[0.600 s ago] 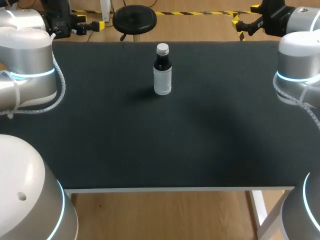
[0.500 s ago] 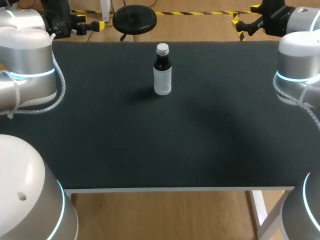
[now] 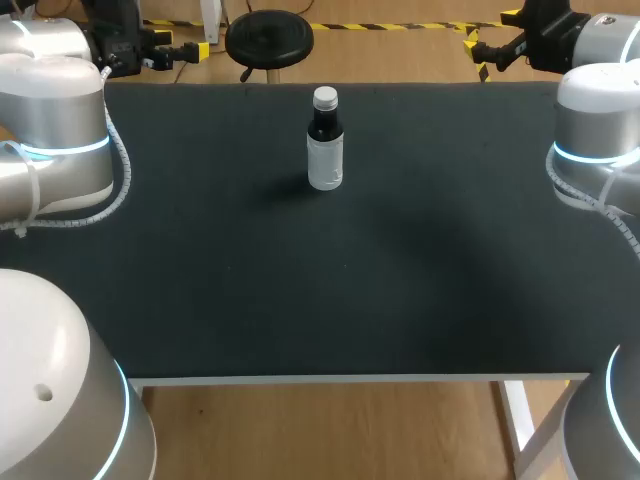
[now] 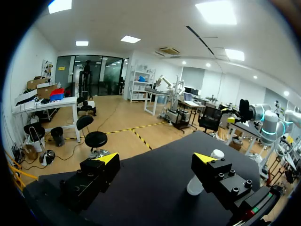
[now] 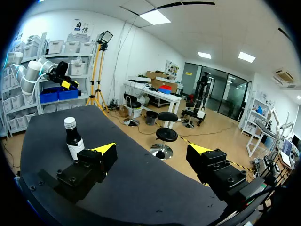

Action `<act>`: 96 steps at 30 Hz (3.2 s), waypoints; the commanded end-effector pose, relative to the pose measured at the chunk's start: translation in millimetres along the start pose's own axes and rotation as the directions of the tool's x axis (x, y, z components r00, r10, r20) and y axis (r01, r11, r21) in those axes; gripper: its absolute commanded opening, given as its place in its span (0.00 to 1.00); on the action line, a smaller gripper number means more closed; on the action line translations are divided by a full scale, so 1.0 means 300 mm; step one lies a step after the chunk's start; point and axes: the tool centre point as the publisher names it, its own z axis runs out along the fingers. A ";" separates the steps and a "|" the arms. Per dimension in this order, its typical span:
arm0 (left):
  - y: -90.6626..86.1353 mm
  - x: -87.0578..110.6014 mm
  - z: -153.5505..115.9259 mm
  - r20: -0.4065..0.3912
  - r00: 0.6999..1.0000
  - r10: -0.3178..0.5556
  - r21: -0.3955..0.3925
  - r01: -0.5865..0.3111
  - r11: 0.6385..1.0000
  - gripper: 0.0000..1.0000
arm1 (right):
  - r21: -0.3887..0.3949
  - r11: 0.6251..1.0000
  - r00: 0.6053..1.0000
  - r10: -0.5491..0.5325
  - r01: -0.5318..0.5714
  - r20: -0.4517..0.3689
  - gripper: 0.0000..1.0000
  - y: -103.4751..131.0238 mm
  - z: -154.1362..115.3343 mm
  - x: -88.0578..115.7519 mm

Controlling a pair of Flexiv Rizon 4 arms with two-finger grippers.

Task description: Unscrew the bottle cap

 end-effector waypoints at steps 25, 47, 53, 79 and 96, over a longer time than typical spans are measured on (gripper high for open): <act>0.121 0.154 0.059 -0.452 0.838 0.306 0.291 -0.186 0.939 1.00 | 0.000 1.000 1.000 0.000 0.000 -0.001 1.00 0.000 0.000 -0.001; 0.258 0.318 0.216 -0.707 0.627 0.327 0.348 -0.095 0.933 1.00 | 0.000 1.000 1.000 0.000 0.000 -0.001 1.00 0.000 0.000 -0.001; 0.279 0.368 0.259 -0.751 0.578 0.319 0.319 -0.105 0.942 1.00 | 0.000 1.000 1.000 0.000 0.000 -0.001 1.00 0.000 0.000 -0.001; 0.321 0.509 0.413 -0.852 0.409 0.326 0.309 -0.109 0.945 1.00 | 0.000 1.000 1.000 0.000 0.000 -0.001 1.00 0.000 0.000 -0.001; 0.312 0.560 0.474 -0.872 0.357 0.336 0.310 -0.129 0.942 1.00 | 0.000 1.000 1.000 0.000 0.000 -0.001 1.00 0.000 0.000 -0.001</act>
